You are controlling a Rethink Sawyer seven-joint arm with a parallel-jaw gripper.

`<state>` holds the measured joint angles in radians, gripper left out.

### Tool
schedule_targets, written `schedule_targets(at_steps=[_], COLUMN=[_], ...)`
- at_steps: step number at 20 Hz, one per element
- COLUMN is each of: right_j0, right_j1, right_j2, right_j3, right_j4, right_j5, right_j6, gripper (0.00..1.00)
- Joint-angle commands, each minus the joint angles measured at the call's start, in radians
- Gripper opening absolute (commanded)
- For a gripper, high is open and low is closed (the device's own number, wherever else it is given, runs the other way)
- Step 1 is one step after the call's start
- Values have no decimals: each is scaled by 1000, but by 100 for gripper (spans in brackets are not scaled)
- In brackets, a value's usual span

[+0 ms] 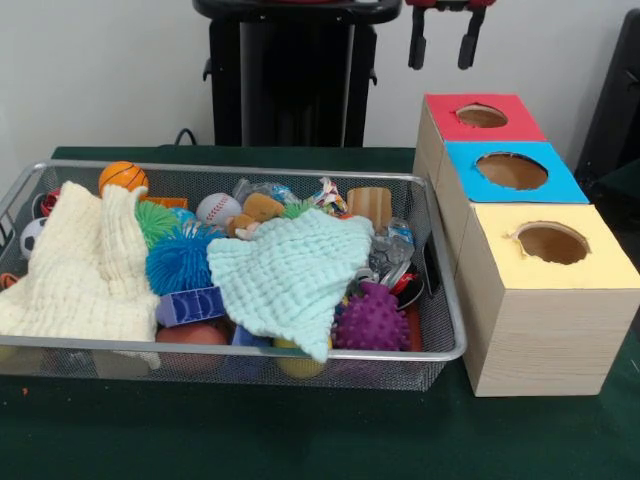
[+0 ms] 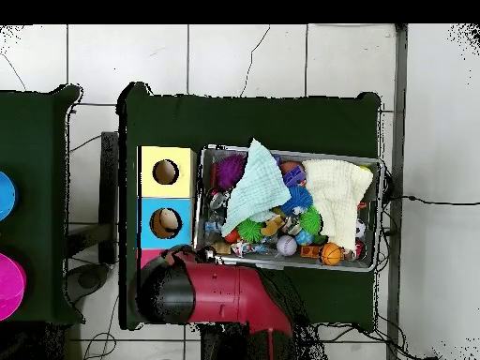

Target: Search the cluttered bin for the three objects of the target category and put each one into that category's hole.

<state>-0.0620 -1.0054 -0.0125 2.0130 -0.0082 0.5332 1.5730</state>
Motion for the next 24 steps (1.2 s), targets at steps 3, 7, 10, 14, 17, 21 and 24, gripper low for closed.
schedule_targets(at_steps=[3, 7, 10, 14, 17, 21, 24], right_j0=[18, 28, 25, 16, 7, -18, -57], right_j1=[229, 295, 294, 244, 238, 240, 241], right_j2=[-20, -34, -40, -39, -36, -27, -14], right_j3=[-255, -322, -328, -286, -299, -314, -328], right_j4=[-29, -26, -27, -25, -29, -38, -45], right_j5=[-76, -94, -93, -83, -69, -68, -64], right_j6=[187, 182, 170, 154, 135, 107, 73], gripper=[100, 100, 100, 100, 100, 100, 100])
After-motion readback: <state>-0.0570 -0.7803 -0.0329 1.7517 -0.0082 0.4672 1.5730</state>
